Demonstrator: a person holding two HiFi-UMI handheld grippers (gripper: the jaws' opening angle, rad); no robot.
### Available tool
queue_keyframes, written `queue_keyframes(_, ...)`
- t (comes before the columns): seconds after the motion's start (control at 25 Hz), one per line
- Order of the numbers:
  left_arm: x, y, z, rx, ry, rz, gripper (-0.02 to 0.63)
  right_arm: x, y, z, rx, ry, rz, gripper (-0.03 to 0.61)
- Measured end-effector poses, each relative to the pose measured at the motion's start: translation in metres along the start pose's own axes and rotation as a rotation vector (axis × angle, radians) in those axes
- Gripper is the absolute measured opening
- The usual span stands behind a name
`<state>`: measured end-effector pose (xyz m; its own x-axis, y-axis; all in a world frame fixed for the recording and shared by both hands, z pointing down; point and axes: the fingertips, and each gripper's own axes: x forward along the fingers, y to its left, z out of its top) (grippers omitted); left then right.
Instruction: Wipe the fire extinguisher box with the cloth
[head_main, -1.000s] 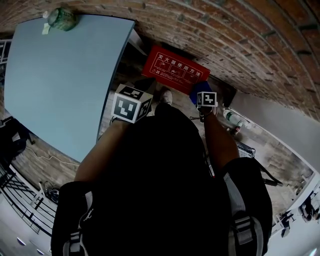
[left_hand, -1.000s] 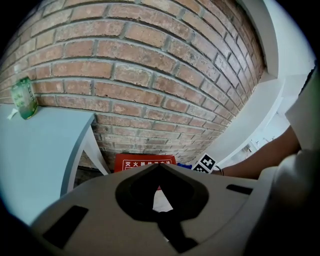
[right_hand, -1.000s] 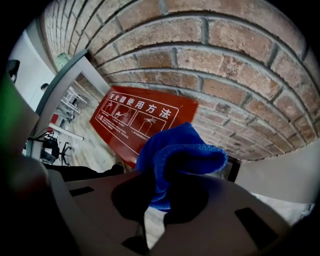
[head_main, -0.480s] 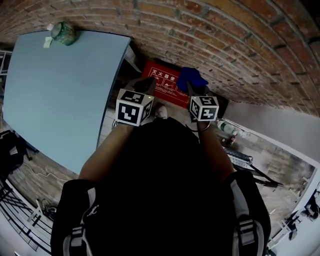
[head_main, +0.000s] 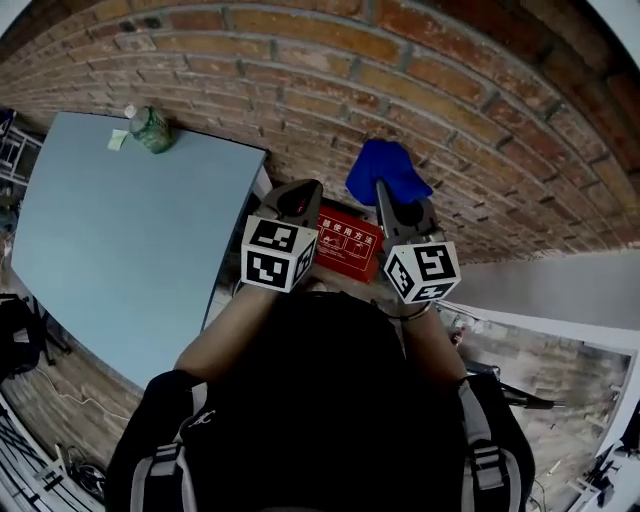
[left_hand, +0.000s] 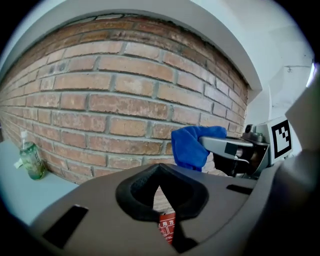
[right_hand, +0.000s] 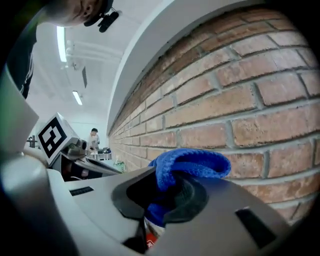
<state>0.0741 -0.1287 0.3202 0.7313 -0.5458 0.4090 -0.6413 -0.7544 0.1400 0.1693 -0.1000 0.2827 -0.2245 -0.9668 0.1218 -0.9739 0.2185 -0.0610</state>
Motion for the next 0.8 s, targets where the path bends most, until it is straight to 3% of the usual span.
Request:
queue_keyframes(0.28, 0.009, -0.015, -0.001, 0.021, 0.016, -0.031, -0.006, -0.001, 0.000, -0.010, 0.098, 0.024, 0.003, 0.042)
queue_keyframes(0.56, 0.004, -0.012, 0.002, 0.006, 0.011, -0.018, -0.006, -0.005, 0.003, 0.006, 0.073, -0.010, 0.019, 0.043)
queue_keyframes(0.8, 0.000, -0.007, -0.008, -0.022, 0.018, 0.007, -0.006, -0.001, 0.007, -0.003, 0.099, 0.009, 0.040, 0.043)
